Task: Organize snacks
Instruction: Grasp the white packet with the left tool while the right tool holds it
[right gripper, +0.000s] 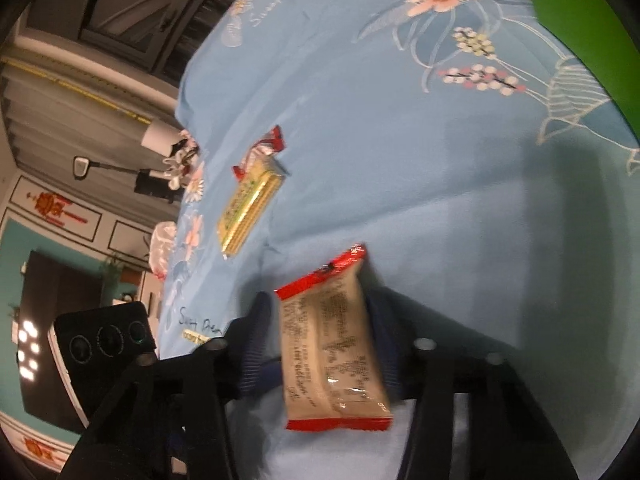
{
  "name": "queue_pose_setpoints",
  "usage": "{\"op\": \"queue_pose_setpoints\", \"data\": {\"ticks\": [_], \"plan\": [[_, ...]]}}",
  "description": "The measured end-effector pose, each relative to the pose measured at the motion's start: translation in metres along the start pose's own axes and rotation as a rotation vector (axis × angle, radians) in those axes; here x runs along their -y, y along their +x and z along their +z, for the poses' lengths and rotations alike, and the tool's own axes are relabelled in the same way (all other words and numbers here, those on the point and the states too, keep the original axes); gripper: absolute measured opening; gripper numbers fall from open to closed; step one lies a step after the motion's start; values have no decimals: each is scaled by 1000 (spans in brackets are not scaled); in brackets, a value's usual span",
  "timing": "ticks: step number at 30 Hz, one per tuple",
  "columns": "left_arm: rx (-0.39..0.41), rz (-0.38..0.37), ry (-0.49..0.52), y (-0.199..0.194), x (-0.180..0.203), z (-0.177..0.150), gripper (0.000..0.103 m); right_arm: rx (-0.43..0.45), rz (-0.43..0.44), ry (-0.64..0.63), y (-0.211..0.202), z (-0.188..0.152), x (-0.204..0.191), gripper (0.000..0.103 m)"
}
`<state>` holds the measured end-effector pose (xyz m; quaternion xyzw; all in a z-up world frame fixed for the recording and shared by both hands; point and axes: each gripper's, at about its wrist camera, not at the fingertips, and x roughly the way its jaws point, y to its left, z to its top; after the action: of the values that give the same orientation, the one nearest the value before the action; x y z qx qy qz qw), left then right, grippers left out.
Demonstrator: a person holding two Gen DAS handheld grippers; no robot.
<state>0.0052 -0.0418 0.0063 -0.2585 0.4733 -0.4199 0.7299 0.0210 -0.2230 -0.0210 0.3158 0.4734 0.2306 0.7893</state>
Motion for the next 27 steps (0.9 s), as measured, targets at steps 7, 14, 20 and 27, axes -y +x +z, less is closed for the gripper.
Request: {"op": "queue_pose_setpoints", "data": {"ticks": [7, 14, 20, 27], "plan": [[9, 34, 44, -1, 7, -6, 102, 12, -34, -23, -2, -1, 5, 24], [-3, -38, 22, -5, -1, -3, 102, 13, 85, 9, -5, -3, 9, 22], [14, -37, -18, -6, -4, 0, 94, -7, 105, 17, 1, -6, 7, 21], [-8, 46, -43, -10, -19, 0, 46, -12, 34, -9, 4, -6, 5, 21]]}}
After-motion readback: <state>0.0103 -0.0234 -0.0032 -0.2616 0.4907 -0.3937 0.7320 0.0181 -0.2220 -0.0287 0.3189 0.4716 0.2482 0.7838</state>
